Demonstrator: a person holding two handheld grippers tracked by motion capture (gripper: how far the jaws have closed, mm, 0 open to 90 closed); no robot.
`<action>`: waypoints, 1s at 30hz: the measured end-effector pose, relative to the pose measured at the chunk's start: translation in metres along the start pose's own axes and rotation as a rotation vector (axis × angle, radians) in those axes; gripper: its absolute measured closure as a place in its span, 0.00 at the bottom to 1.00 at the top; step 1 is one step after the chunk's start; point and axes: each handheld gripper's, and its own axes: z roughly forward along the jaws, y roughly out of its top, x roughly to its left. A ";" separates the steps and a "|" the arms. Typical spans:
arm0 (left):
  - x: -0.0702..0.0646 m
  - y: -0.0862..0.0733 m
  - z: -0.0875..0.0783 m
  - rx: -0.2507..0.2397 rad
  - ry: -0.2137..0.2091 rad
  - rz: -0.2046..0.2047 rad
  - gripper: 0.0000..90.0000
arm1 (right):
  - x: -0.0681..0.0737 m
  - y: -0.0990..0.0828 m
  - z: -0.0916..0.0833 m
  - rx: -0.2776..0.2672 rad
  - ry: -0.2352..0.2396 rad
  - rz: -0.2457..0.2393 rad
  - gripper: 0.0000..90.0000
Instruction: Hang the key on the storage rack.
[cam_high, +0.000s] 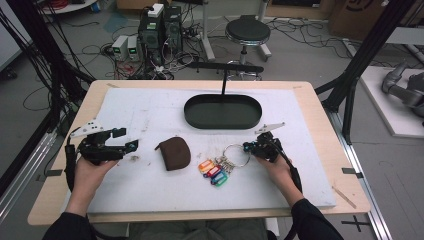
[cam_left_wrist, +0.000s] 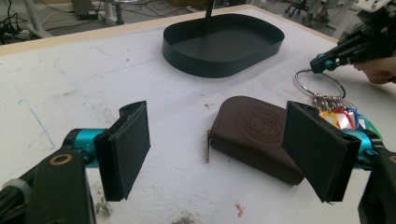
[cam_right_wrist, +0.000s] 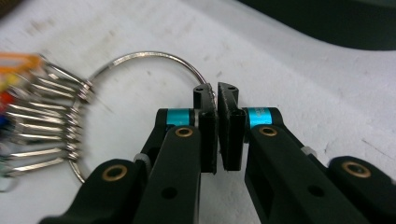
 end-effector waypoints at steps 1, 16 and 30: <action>0.000 0.000 0.000 0.000 0.001 -0.003 0.26 | -0.001 0.001 -0.004 -0.030 0.024 0.012 0.98; -0.001 0.002 0.005 0.002 -0.014 0.002 0.26 | 0.016 0.006 -0.030 -0.194 0.209 0.057 0.97; -0.002 0.003 0.009 0.007 -0.027 0.005 0.26 | 0.025 0.006 -0.025 -0.121 0.226 0.004 0.97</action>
